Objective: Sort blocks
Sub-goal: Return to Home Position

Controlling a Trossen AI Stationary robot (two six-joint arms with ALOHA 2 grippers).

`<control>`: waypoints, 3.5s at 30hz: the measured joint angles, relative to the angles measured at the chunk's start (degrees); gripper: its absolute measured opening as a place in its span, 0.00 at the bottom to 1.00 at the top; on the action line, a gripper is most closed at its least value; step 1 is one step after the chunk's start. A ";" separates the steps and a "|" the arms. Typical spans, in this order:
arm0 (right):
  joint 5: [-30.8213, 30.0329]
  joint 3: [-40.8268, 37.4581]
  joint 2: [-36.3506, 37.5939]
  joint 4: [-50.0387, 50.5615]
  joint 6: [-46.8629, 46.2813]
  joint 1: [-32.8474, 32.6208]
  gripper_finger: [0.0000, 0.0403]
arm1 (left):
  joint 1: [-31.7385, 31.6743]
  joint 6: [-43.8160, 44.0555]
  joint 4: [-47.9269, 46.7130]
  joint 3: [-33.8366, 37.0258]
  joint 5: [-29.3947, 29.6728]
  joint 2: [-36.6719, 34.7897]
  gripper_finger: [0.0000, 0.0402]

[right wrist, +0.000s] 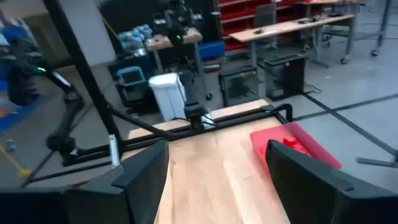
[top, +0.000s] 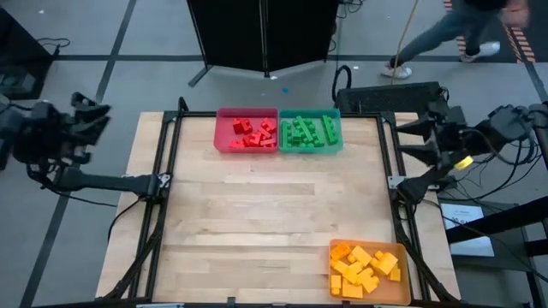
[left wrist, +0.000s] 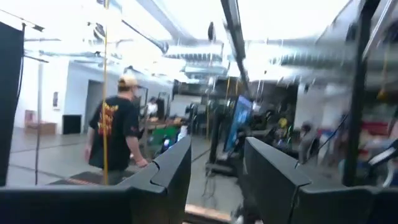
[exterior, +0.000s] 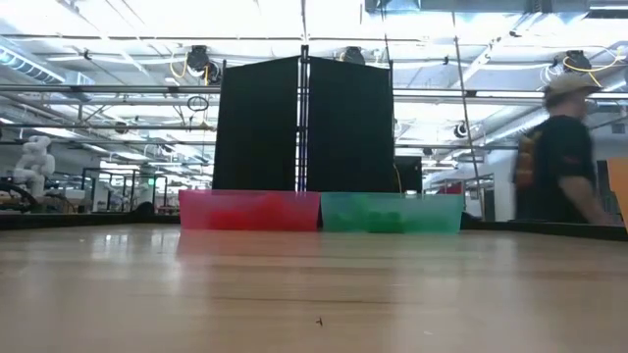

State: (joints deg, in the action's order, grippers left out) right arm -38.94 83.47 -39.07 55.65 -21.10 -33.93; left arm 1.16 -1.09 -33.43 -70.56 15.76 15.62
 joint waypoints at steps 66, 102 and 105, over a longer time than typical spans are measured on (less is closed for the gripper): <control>-14.41 -82.63 36.81 -59.81 9.61 1.68 0.65 | 0.14 19.79 34.86 70.19 -14.15 -15.33 0.38; 35.78 -82.50 37.59 -56.78 23.79 25.40 0.65 | -3.12 7.87 34.72 70.24 -10.64 -14.93 0.38; 35.99 -82.50 35.91 -56.74 22.50 26.27 0.65 | -3.12 6.81 34.66 70.26 -10.81 -13.54 0.38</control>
State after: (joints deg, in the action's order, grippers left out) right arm -2.96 0.97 -3.15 -1.08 1.41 -7.67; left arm -1.96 5.72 1.23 -0.30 4.95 2.08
